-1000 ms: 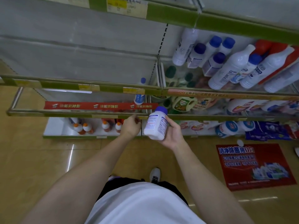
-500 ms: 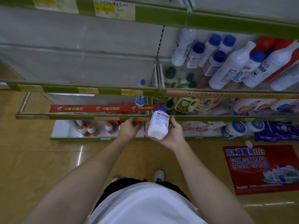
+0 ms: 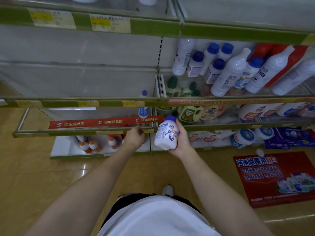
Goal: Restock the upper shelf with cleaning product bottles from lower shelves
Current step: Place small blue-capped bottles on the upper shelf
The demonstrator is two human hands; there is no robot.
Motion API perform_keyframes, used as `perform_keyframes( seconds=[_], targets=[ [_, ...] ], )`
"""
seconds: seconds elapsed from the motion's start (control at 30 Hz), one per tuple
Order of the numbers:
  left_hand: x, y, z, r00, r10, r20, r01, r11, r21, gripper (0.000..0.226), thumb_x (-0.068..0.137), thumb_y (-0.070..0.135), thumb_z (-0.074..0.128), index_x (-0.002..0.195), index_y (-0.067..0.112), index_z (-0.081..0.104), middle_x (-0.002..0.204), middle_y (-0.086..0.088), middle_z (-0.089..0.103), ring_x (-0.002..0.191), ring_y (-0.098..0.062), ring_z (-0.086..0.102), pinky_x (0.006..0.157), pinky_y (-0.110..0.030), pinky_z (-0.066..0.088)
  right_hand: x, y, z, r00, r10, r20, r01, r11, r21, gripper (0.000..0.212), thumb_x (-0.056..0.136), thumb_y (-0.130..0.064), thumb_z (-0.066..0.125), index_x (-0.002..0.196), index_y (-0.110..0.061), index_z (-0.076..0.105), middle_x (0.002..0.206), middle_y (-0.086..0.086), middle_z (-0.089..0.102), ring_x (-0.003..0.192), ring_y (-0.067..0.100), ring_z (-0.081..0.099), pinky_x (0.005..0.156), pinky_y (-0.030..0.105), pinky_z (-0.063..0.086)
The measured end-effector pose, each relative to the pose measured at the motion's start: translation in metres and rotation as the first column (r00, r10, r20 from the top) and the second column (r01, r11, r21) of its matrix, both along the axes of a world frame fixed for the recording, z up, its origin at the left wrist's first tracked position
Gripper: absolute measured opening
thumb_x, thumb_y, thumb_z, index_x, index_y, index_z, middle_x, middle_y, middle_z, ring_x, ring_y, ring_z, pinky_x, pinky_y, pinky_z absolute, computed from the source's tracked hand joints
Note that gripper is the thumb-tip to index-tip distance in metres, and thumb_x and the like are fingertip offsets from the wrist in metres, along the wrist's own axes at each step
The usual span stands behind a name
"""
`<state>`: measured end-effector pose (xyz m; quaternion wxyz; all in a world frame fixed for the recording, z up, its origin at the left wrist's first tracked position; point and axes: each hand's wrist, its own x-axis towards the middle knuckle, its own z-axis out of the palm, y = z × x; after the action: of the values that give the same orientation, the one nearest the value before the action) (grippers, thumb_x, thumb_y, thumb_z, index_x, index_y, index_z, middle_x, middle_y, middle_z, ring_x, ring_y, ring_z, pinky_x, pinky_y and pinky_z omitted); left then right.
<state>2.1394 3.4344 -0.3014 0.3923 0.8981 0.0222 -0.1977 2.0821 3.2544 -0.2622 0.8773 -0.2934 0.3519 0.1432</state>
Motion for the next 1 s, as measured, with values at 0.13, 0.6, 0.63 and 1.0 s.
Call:
perform_keyframes(
  seconds=[0.13, 0.6, 0.63, 1.0],
  targets=[
    [0.001, -0.006, 0.011, 1.000, -0.005, 0.005, 0.005, 0.999, -0.045, 0.013, 0.094, 0.012, 0.053, 0.105, 0.013, 0.059, 0.084, -0.015, 0.068, 0.069, -0.033, 0.065, 0.060, -0.039, 0.055, 0.003, 0.002, 0.004, 0.999, -0.050, 0.020, 0.052, 0.993, -0.106, 0.049, 0.092, -0.055, 0.059, 0.095, -0.008, 0.071, 0.082, 0.010, 0.071, 0.074, 0.025, 0.068, 0.074, 0.037, 0.054],
    [0.054, -0.009, 0.109, 0.952, -0.124, 0.281, 0.130, 0.991, -0.005, 0.017, 0.095, 0.015, 0.058, 0.106, 0.007, 0.067, 0.090, -0.010, 0.070, 0.082, -0.024, 0.065, 0.072, -0.030, 0.052, 0.054, 0.002, 0.085, 0.955, 0.223, 0.196, -0.077, 0.823, -0.563, 0.051, 0.086, -0.063, 0.065, 0.109, -0.018, 0.069, 0.095, 0.010, 0.074, 0.080, 0.024, 0.072, 0.076, 0.037, 0.058],
    [0.060, -0.008, 0.123, 0.939, -0.135, 0.317, 0.141, 0.990, 0.005, 0.016, 0.095, 0.016, 0.058, 0.105, 0.008, 0.067, 0.094, -0.012, 0.071, 0.087, -0.027, 0.065, 0.077, -0.034, 0.054, 0.059, 0.002, 0.098, 0.945, 0.238, 0.226, -0.059, 0.800, -0.597, 0.053, 0.085, -0.063, 0.067, 0.112, -0.018, 0.069, 0.098, 0.011, 0.074, 0.083, 0.026, 0.072, 0.078, 0.040, 0.058],
    [0.092, 0.002, 0.286, 0.751, -0.136, 0.646, 0.293, 0.945, -0.142, 0.013, 0.091, 0.005, 0.054, 0.084, 0.013, 0.062, 0.075, -0.010, 0.068, 0.054, -0.023, 0.066, 0.048, -0.034, 0.057, 0.094, 0.017, 0.224, 0.814, 0.208, 0.542, 0.200, 0.776, -0.598, 0.043, 0.090, -0.052, 0.066, 0.104, -0.012, 0.074, 0.090, 0.013, 0.075, 0.075, 0.028, 0.071, 0.071, 0.036, 0.057]
  ],
)
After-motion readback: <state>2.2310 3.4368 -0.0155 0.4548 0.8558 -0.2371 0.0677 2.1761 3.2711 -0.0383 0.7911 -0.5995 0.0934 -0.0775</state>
